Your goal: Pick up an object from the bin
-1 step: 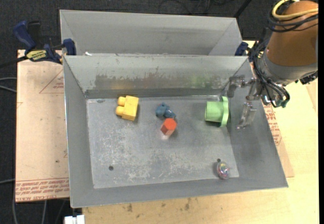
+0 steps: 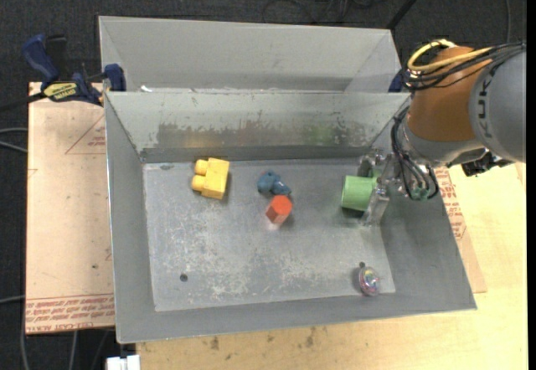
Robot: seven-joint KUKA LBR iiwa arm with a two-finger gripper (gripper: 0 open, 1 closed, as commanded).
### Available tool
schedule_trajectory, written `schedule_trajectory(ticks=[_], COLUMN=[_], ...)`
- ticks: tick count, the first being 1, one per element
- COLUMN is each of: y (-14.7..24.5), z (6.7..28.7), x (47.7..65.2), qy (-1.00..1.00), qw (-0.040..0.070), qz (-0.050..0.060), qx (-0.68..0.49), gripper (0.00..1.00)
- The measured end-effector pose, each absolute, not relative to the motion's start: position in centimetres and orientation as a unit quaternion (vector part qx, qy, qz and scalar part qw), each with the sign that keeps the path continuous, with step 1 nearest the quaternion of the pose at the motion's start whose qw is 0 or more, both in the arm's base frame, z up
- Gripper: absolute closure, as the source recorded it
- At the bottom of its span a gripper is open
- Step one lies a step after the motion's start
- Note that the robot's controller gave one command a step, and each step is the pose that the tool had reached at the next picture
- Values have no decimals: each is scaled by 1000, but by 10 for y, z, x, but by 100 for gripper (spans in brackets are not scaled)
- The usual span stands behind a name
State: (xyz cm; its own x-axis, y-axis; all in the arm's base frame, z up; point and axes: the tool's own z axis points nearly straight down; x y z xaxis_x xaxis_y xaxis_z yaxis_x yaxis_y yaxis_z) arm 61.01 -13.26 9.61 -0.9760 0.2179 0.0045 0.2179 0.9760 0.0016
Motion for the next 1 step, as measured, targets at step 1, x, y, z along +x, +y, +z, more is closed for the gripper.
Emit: schedule_trajectory(ticks=[1], y=[-133], z=[100], x=[612], qy=[-994], qw=[-1], qz=[0], qx=[-109], gripper=[100])
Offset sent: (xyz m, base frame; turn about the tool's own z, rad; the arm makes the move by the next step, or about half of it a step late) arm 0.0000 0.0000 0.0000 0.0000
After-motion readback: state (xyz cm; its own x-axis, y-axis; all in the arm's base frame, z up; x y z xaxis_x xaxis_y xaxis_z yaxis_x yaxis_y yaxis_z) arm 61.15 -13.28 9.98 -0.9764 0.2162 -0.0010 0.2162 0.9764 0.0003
